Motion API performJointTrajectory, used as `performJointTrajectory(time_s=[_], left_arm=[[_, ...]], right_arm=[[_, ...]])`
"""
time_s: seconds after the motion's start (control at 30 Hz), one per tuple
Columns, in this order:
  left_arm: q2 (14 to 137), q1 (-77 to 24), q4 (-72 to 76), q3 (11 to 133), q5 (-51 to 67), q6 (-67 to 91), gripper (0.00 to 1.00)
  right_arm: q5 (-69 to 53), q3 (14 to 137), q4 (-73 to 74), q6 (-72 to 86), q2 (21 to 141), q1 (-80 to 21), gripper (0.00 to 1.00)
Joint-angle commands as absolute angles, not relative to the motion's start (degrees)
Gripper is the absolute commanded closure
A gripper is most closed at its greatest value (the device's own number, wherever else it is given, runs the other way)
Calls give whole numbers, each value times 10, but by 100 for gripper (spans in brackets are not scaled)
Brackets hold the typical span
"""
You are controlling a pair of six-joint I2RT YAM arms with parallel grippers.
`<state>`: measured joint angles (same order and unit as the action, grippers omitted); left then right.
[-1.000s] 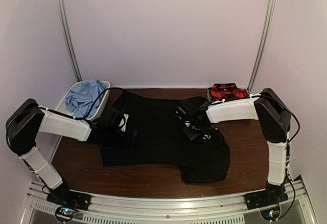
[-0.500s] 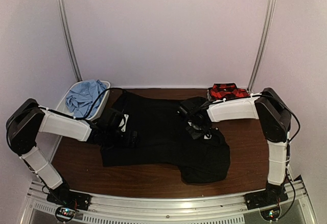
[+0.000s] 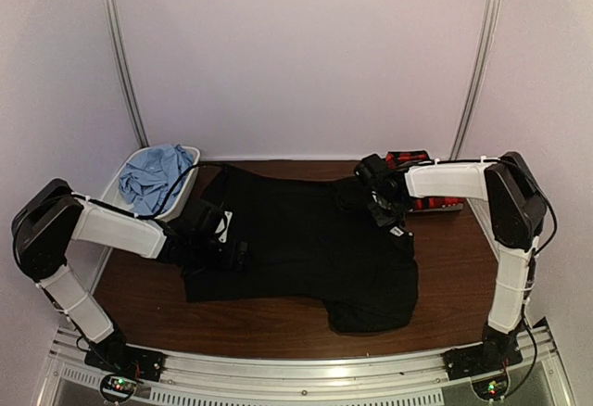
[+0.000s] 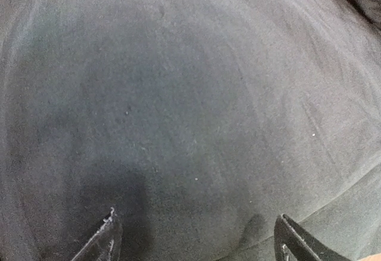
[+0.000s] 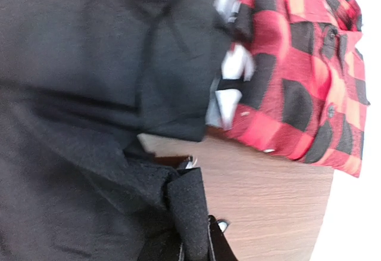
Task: Fold and stack the long sleeve shirts
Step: Flatten out the crumpled shirt at the center of the board.
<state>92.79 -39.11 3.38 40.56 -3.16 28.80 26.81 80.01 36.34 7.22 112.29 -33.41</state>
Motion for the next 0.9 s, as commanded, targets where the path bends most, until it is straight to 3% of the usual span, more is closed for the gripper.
performJointTrajectory(time_s=[0.0, 0.27, 0.47, 0.87], left_arm=[[936, -395, 52, 398, -43, 282, 10], [937, -395, 53, 393, -47, 281, 10], [940, -395, 54, 390, -49, 279, 9], [931, -397, 63, 360, -42, 283, 9]], right_arm=[[303, 830, 366, 52, 1133, -309, 88], [358, 876, 381, 62, 1170, -267, 75], [385, 904, 406, 67, 1194, -257, 70], [412, 837, 431, 102, 1164, -238, 59]])
